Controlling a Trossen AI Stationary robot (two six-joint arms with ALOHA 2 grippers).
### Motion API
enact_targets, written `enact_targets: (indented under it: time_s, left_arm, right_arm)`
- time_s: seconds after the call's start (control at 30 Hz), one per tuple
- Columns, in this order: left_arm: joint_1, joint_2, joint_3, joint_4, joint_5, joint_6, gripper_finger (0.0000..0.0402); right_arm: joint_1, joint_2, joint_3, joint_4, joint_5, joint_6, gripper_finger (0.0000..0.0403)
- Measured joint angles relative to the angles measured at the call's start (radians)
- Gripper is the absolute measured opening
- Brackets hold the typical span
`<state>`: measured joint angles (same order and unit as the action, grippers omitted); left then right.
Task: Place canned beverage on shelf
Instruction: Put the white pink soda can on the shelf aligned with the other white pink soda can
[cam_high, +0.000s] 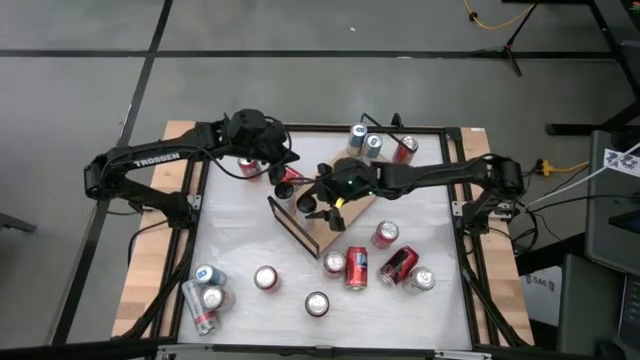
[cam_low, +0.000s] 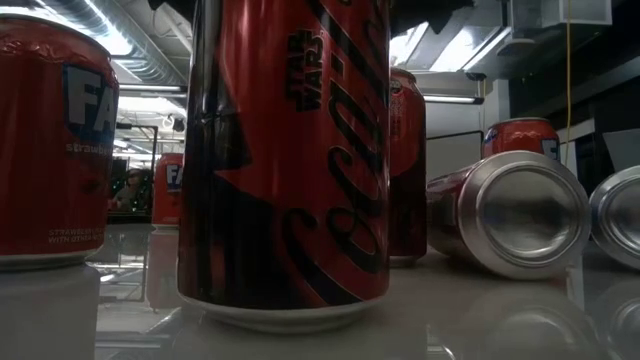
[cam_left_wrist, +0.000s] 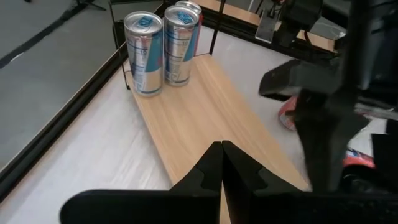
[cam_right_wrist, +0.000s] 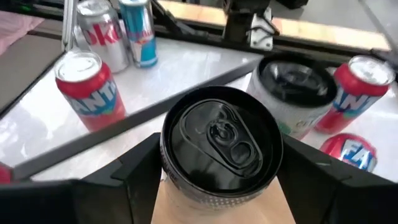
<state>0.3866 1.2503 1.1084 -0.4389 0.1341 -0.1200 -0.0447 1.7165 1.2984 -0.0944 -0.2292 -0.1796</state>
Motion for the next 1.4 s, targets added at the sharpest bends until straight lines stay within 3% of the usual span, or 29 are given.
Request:
enact_targets:
  time_s: [1.4]
  left_arm:
    - [-0.002, 0.000, 0.001, -0.002, 0.005, 0.000, 0.0000]
  right_arm:
    - [-0.002, 0.040, 0.002, 0.040, 0.012, -0.009, 0.0273]
